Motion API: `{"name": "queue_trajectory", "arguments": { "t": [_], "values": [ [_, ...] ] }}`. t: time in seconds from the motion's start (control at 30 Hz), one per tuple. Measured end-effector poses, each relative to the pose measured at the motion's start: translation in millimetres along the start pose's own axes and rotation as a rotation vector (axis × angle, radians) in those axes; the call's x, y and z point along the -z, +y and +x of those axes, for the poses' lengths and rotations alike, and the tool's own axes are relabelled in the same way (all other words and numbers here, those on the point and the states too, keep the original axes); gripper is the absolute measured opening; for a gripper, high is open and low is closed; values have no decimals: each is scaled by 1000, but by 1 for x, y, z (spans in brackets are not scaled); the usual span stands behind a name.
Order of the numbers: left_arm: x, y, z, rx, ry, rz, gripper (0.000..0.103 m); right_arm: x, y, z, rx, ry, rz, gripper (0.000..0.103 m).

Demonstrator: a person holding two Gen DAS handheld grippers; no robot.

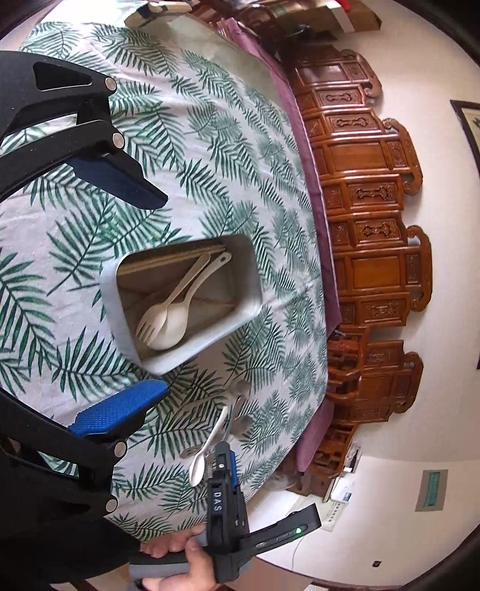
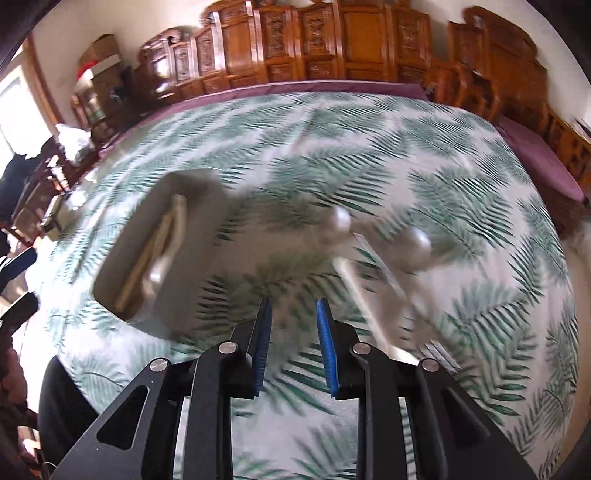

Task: Organize utensils
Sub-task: 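Move the right gripper back to the pile and grasp a white plastic spoon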

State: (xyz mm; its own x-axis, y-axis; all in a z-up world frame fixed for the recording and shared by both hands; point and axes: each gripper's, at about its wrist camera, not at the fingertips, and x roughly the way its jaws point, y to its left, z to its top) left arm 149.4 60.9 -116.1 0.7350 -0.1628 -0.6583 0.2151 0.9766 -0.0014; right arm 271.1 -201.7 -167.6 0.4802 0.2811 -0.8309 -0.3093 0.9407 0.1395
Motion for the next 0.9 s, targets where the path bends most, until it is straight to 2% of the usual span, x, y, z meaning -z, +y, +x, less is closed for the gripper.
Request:
{"name": "queue_trajectory", "arguments": {
  "t": [0.2, 0.37, 0.67, 0.9],
  "values": [
    [2, -20, 5, 14, 7, 45, 90, 13, -49, 9, 70, 36, 31, 27],
    [-2, -26, 12, 33, 26, 21, 90, 18, -69, 20, 93, 62, 29, 27],
    [-13, -41, 24, 37, 34, 8, 90, 24, -62, 40, 51, 81, -44, 27],
    [-16, -62, 34, 45, 42, 37, 90, 21, -54, 52, 68, 103, -97, 27]
  ]
}}
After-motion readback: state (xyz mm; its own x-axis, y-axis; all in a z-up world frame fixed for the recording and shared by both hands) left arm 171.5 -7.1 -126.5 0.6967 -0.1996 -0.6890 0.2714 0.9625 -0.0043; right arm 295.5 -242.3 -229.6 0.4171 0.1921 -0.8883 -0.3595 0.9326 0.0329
